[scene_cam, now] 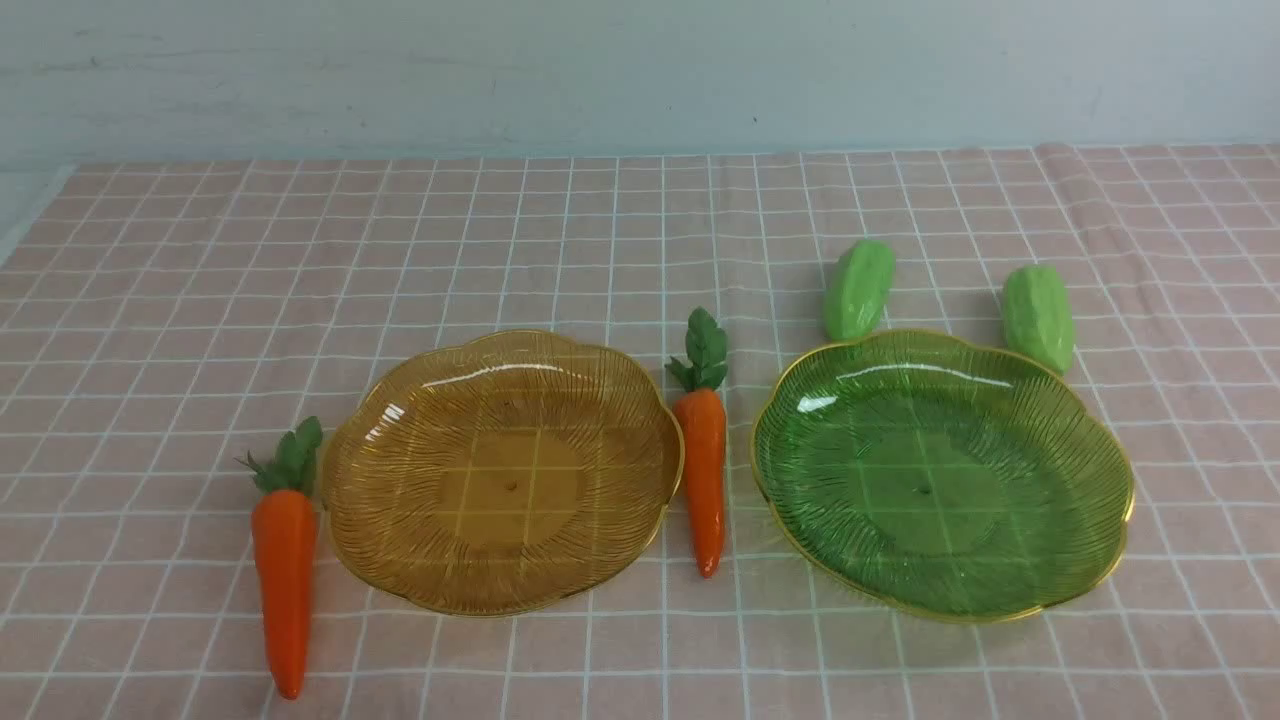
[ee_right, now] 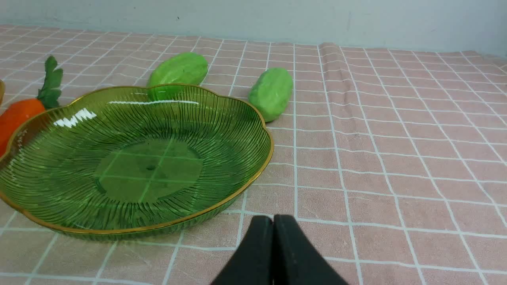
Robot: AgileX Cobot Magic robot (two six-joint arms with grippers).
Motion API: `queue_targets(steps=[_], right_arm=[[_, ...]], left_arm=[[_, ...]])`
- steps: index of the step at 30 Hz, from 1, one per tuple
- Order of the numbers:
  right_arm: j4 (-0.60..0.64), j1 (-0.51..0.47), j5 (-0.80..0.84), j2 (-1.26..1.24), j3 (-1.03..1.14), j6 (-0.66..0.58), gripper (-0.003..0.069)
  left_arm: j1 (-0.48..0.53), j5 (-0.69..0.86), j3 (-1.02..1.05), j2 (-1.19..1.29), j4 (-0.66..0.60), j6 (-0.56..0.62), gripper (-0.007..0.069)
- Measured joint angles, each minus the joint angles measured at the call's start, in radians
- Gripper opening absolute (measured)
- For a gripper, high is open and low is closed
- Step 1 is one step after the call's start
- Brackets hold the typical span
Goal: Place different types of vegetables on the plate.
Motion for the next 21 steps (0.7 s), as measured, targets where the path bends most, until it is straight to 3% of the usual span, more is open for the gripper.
queue_targets(steps=[18, 21], right_arm=[[0.000, 0.000, 0.000, 0.000, 0.000, 0.000, -0.0017], [0.000, 0.000, 0.000, 0.000, 0.000, 0.000, -0.0017]], left_arm=[[0.000, -0.018, 0.001, 0.000, 0.015, 0.002, -0.0003], [0.000, -0.078, 0.002, 0.000, -0.038, -0.041, -0.0003]])
